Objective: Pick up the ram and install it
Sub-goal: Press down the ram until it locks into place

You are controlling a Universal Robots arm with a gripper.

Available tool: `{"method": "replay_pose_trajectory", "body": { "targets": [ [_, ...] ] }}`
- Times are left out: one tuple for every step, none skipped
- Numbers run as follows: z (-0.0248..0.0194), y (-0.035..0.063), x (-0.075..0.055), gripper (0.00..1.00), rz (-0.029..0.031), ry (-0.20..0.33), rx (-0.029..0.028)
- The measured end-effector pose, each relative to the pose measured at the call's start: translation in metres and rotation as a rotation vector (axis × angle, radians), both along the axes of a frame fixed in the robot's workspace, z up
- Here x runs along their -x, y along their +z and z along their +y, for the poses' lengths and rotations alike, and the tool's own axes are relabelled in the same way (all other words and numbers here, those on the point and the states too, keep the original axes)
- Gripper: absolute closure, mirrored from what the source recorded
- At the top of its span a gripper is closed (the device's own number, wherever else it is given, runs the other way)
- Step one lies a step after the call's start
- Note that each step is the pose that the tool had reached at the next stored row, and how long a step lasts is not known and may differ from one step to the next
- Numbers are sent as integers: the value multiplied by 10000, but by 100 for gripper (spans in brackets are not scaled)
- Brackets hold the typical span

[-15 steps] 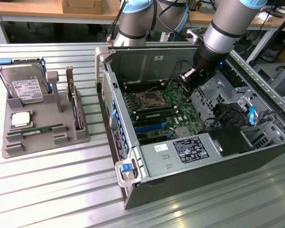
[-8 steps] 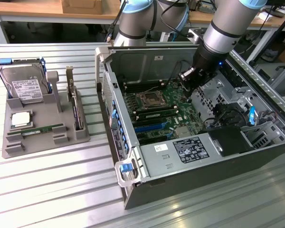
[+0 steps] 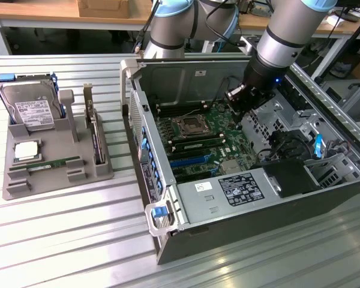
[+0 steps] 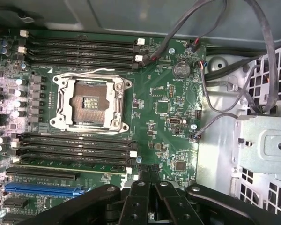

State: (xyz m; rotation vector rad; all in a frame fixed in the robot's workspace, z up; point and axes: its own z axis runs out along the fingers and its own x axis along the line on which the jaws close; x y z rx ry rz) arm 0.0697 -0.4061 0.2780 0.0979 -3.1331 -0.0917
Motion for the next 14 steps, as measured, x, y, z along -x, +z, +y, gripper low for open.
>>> {"method": "replay_pose_trajectory", "body": {
  "targets": [
    [0, 0, 0, 89, 0, -153, 0],
    [0, 0, 0, 89, 0, -287, 0],
    [0, 0, 0, 89, 0, -404, 1],
    [0, 0, 0, 89, 0, -567, 1],
    [0, 0, 0, 89, 0, -689, 1],
    [0, 0, 0, 89, 0, -837, 0],
    [0, 0, 0, 89, 0, -974, 0],
    [0, 0, 0, 89, 0, -1078, 1],
    [0, 0, 0, 89, 0, -1079, 0],
    [0, 0, 0, 89, 0, -1079, 0],
    [0, 0, 0, 89, 0, -1079, 0],
    [0, 0, 0, 89, 0, -1079, 1],
    [0, 0, 0, 89, 0, -1079, 0],
    [0, 0, 0, 89, 0, -1079, 0]
  ]
}}
